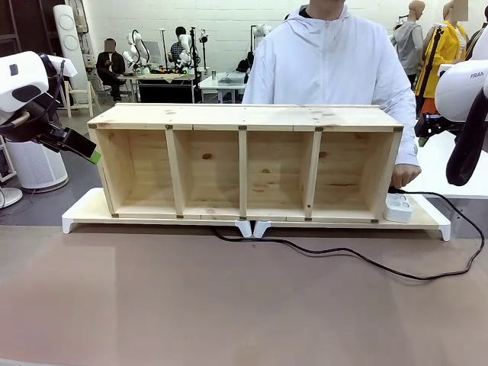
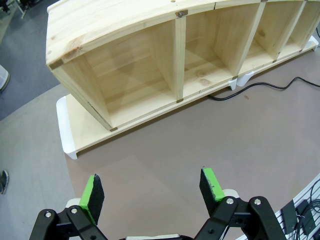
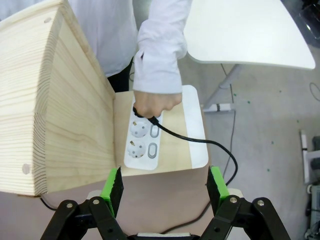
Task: Perform cable management.
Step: Release the Power Cable when the human grasps it.
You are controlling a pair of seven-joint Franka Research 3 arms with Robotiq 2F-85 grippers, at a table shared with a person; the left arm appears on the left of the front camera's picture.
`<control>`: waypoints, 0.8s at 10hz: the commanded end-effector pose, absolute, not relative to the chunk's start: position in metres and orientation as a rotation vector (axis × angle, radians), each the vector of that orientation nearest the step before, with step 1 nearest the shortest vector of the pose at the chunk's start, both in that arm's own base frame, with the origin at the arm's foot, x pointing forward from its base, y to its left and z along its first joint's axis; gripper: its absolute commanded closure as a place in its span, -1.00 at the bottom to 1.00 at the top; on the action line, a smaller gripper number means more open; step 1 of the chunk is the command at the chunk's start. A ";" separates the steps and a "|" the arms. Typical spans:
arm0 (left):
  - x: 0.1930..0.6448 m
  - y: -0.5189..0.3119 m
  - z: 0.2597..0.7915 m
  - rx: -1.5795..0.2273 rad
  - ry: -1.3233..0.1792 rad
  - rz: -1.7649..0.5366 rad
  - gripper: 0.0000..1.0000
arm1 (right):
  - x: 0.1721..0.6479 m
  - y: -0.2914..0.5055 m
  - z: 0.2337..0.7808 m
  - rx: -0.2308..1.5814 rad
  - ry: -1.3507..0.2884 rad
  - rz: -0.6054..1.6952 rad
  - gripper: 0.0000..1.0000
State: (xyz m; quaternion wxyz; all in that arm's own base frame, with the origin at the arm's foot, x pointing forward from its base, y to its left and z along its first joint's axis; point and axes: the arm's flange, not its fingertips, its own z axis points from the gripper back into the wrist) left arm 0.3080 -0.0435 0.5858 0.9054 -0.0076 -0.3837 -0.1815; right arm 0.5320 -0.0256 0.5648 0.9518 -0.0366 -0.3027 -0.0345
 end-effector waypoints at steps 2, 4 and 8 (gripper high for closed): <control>0.310 -0.044 0.586 -0.024 -0.804 -0.362 -1.00 | 0.532 -0.025 0.564 -0.073 -0.614 -0.071 -0.73; 0.310 -0.044 0.586 -0.024 -0.804 -0.362 -1.00 | 0.532 -0.025 0.564 -0.073 -0.614 -0.071 -0.73; 0.310 -0.044 0.586 -0.024 -0.804 -0.362 -1.00 | 0.532 -0.025 0.564 -0.073 -0.614 -0.071 -0.73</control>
